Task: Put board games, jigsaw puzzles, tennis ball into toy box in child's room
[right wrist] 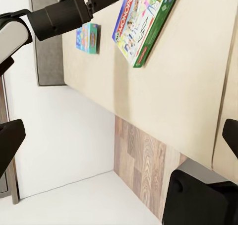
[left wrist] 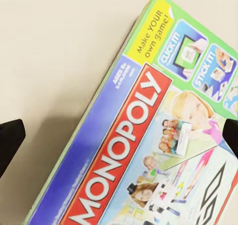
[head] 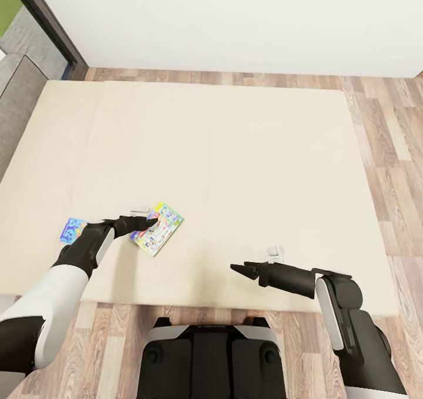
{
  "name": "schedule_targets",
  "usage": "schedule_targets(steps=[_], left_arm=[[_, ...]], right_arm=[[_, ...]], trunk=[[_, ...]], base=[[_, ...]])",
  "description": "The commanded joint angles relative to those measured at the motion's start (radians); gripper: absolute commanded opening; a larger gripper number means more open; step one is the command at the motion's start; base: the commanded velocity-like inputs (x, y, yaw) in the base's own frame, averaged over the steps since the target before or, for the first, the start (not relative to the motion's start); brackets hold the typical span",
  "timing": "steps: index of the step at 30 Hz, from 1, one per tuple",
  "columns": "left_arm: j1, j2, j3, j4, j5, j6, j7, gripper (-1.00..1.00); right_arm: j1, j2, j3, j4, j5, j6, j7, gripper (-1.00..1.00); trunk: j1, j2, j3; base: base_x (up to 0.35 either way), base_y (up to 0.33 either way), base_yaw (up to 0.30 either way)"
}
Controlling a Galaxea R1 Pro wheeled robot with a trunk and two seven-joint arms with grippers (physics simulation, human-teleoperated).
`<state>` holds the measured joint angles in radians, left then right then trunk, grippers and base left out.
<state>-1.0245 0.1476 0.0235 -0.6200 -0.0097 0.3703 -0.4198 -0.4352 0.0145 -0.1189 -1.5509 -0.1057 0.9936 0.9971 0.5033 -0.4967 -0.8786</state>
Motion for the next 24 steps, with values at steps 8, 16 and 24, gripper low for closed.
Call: schedule_targets(steps=[8,16,24], left_arm=[[0.0,-0.001,0.002,-0.001,-0.001,0.007,-0.004,1.0],[0.0,-0.003,0.002,-0.001,-0.001,0.007,-0.005,1.0],[0.0,-0.003,0.002,-0.002,-0.001,-0.001,-0.005,1.0]], right_arm=[[0.0,0.001,-0.002,0.0,-0.003,0.007,0.001,1.0],[0.0,0.001,-0.002,0.001,-0.003,0.007,0.0,1.0],[0.0,0.001,-0.002,0.002,-0.003,0.007,0.0,1.0]], trunk=[[0.0,-0.001,-0.014],[0.0,-0.001,-0.027],[0.0,-0.001,-0.04]], base=[[0.0,0.0,0.0],[0.0,0.0,0.0],[0.0,0.0,0.0]])
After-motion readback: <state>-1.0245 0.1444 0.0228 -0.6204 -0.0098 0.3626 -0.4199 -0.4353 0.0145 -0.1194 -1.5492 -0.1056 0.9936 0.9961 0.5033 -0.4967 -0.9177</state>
